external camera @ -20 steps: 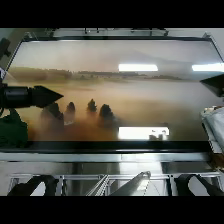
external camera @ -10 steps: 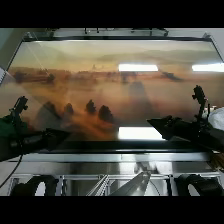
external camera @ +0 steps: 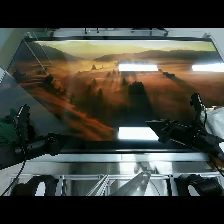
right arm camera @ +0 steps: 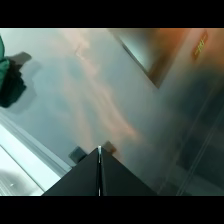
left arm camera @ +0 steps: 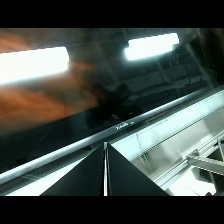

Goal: Fold the shirts.

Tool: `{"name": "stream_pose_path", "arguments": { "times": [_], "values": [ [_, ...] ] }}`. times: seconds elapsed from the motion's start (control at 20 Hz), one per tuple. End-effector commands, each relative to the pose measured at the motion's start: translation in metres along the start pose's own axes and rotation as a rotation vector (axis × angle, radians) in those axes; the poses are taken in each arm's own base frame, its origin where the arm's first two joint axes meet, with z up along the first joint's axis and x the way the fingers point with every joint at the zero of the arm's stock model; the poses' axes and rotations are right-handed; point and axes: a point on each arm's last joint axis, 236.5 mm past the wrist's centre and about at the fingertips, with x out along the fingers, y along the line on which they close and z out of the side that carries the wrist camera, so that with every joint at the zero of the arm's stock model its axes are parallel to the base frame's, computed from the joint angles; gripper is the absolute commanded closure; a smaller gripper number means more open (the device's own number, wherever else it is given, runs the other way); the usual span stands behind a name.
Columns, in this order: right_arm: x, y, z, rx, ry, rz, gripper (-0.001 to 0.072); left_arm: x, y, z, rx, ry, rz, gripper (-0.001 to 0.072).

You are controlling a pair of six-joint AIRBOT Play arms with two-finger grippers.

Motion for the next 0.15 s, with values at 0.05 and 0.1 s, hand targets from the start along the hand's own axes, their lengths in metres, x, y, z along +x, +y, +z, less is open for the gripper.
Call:
{"name": "stream_pose_path", "arguments": {
  "times": [0.05,0.1],
  "values": [
    [0.0002,-0.0002,-0.0001,-0.002,-0.002,-0.001,0.0695,0.0,0.0016,0.0019,-0.002,-0.011,0.006,0.0687],
    [0.0002,-0.0002,-0.0001,-0.002,-0.002,-0.001,0.0695,0.0001,0.0014,0.0016,-0.001,-0.01,0.005,0.0686]
  ]
}}
